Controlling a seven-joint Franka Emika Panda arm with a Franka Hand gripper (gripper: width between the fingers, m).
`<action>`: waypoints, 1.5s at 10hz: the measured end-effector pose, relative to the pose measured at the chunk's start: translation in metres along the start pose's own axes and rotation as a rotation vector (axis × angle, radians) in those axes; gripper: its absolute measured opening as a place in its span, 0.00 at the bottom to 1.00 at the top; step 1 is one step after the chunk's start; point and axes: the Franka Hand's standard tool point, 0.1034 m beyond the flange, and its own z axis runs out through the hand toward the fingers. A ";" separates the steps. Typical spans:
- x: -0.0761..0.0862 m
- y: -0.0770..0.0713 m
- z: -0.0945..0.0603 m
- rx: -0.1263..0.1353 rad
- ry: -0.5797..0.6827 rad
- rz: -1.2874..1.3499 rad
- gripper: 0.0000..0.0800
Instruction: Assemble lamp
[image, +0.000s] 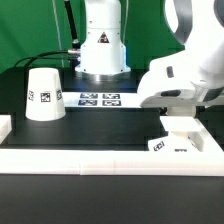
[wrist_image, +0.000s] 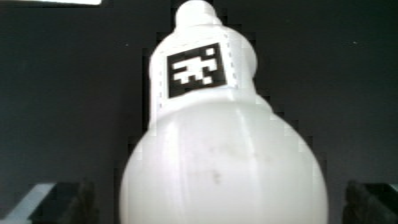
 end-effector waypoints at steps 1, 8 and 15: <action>0.000 0.000 0.002 -0.001 -0.003 0.004 0.87; -0.001 0.003 0.014 -0.002 -0.026 0.029 0.76; -0.002 0.009 0.000 0.008 -0.005 -0.031 0.72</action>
Offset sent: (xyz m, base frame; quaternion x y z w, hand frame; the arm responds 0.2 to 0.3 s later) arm -0.0096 -0.0041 -0.0038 -0.0048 -0.0226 0.0439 0.9988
